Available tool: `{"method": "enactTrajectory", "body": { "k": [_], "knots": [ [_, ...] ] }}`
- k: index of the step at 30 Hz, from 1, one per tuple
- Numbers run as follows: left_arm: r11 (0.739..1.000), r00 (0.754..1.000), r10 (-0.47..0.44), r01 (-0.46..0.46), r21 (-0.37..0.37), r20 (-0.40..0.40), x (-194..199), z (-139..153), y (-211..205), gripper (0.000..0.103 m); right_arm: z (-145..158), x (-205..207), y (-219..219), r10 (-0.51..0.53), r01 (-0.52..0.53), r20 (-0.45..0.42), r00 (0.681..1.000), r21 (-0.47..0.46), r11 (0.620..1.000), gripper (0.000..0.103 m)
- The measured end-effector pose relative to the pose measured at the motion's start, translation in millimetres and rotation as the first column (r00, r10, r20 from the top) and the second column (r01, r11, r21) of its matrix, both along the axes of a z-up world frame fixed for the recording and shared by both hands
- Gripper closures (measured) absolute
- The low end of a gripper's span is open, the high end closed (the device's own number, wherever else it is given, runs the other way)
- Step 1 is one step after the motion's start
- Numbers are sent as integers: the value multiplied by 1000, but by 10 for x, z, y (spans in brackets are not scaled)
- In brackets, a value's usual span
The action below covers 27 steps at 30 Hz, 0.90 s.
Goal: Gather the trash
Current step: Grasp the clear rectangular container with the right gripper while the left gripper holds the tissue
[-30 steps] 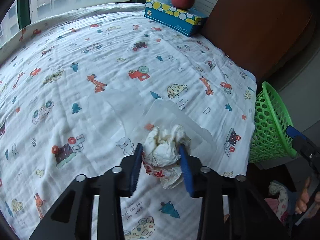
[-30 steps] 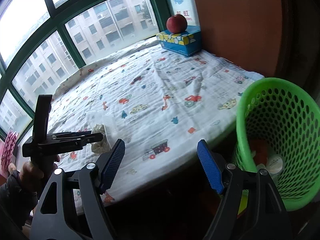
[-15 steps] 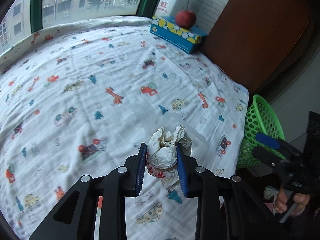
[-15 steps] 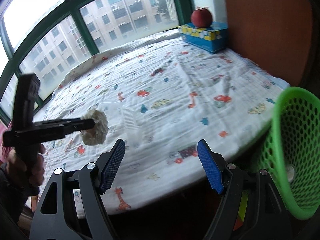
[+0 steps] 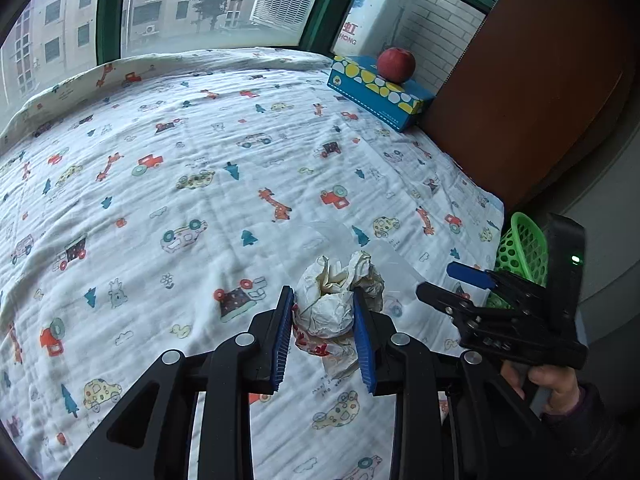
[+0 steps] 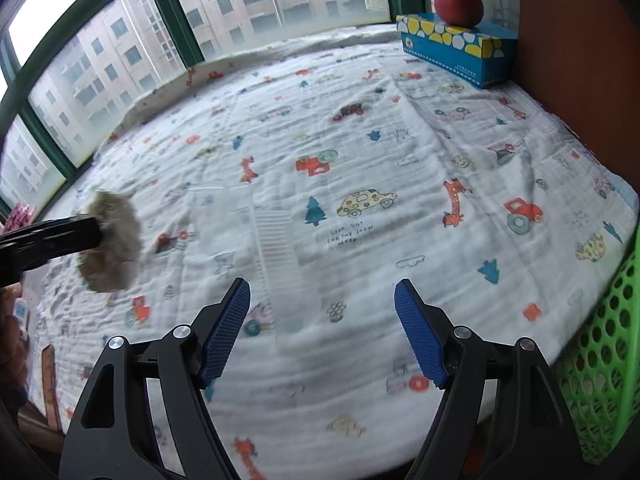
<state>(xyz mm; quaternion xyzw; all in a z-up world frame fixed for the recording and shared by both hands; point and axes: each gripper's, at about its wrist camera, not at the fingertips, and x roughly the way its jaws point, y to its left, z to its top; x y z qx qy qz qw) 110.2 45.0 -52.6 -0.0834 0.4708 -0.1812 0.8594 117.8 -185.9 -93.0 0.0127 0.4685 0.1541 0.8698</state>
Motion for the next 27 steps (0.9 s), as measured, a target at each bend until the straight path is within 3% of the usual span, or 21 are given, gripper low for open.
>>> {"method": "enactTrajectory", "body": {
  "k": [9, 11, 18, 27],
  "knots": [
    [1000, 1000, 14, -15, -20, -13, 49, -32, 80, 75, 32, 87, -174, -38, 38, 9, 999, -9, 999, 29],
    [1000, 1000, 14, -14, -20, -15, 57, -42, 81, 75, 37, 84, -144, -32, 33, 18, 999, -55, 998, 29],
    [1000, 1000, 15, -15, -21, -24, 71, -68, 80, 75, 23, 133, -40, 49, -49, 3, 999, 20, 999, 29],
    [999, 1000, 16, -17, -28, -22, 102, -60, 96, 75, -140, 286, 195, 116, -117, -29, 993, -30, 993, 29]
  ]
}}
